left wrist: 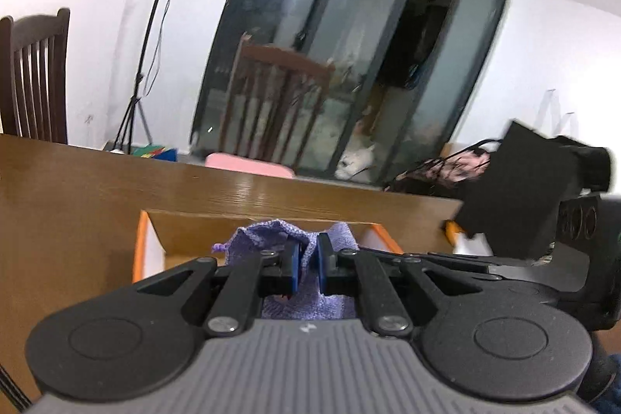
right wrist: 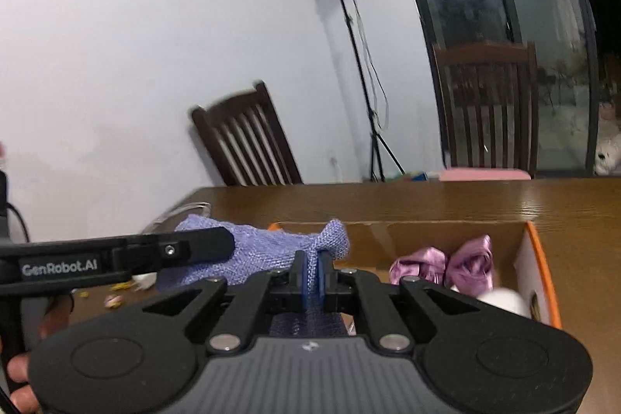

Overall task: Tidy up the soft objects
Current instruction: 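Carry the purple linen pouch over the box with both grippers, then open both grippers to drop the pouch and withdraw toward the table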

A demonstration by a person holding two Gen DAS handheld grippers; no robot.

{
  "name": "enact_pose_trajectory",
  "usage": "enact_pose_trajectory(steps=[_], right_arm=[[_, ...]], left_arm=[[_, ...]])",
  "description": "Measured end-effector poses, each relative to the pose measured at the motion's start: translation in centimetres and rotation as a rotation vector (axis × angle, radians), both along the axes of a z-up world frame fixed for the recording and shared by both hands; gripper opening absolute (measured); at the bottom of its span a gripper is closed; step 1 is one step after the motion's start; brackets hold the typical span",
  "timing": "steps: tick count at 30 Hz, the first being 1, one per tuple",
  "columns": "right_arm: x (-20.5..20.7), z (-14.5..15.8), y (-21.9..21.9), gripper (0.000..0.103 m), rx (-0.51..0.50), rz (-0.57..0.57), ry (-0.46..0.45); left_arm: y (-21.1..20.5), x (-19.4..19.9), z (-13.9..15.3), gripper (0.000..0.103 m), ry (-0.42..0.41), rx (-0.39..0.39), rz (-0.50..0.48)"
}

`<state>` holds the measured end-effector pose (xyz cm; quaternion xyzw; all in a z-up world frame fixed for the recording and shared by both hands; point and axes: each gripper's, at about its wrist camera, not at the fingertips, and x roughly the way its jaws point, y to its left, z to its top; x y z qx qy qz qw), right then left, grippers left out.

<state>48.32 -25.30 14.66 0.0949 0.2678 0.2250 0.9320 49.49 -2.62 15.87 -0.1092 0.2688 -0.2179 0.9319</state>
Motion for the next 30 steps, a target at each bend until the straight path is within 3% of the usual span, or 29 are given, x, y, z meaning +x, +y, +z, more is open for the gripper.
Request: enact_pose_trajectory(steps=[4,8,11,13,17,19,25,30], right_arm=[[7.1,-1.8,1.9,0.005,-0.033,-0.015,0.119],[12.3,-4.7,3.7,0.005,-0.065,-0.047,0.225],[14.0,-6.5,4.7,0.006,-0.081,-0.052,0.278],[14.5,-7.4,5.3,0.018,-0.102,-0.046,0.296],[14.3,-8.1,5.8,0.024,-0.134,-0.073,0.287],[13.7,-7.6,5.6,0.033,-0.125,-0.061,0.273],[9.8,-3.0,3.8,0.038,-0.149,-0.059,0.164],[3.6,1.1,0.6,0.051,-0.156,-0.059,0.041]], left_arm=[[0.5,6.1,-2.7,0.01,0.106,0.03,0.044],[0.3,9.4,-5.3,0.013,0.159,0.116,0.062],[0.8,10.2,-6.4,0.027,0.189,0.169,0.101],[1.1,9.4,-6.6,0.049,0.183,0.186,0.109],[2.0,8.1,-5.9,0.054,0.147,0.194,0.109],[2.5,7.3,-5.1,0.057,0.126,0.192,0.112],[3.2,3.9,-1.8,0.059,0.054,0.227,0.16],[3.2,-3.5,1.2,0.071,-0.088,0.26,0.195]])
